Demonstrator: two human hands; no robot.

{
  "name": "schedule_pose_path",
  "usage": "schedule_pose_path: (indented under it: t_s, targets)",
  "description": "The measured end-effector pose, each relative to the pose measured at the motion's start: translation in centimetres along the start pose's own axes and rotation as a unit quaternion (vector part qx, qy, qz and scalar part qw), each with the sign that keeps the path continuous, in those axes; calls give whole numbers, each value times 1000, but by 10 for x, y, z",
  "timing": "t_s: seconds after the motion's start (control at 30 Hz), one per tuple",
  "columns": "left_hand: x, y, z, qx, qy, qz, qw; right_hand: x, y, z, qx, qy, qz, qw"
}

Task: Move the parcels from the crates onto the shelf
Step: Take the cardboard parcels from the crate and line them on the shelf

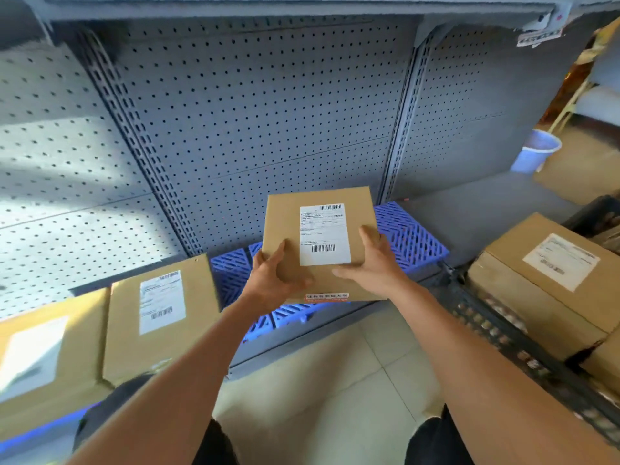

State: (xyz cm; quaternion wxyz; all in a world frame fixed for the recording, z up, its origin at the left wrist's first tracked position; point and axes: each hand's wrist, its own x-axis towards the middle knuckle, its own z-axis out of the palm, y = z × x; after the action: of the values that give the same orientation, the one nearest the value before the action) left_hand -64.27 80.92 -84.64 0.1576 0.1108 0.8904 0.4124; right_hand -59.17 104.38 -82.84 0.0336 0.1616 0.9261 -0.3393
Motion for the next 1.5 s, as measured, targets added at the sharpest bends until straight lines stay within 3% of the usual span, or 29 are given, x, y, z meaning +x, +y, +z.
schedule_pose_path:
  t_s: [0.17, 0.33, 0.57, 0.77, 0.97, 1.23, 1.5]
  targets:
    - [13, -55, -15, 73, 2, -70, 995, 12, -10, 49, -32, -114, -9, 993]
    - [10, -80, -19, 64, 8, -92, 994, 25, -15, 76, -68, -164, -52, 983]
    - [5, -105, -4, 64, 4, -88, 994, 45, -5, 111, -50, -132, -72, 987]
    - [11, -103, 8, 92, 60, -109, 988, 51, 10, 137, -41, -85, -99, 991]
    - [8, -106, 17, 209, 73, -131, 966, 55, 19, 156, -47, -101, -80, 991]
    - [10, -120, 21, 217, 58, -182, 957, 59, 20, 166, -55, -113, -101, 987]
    - [6, -117, 14, 214, 91, -144, 962, 64, 23, 164, -82, -117, -91, 986]
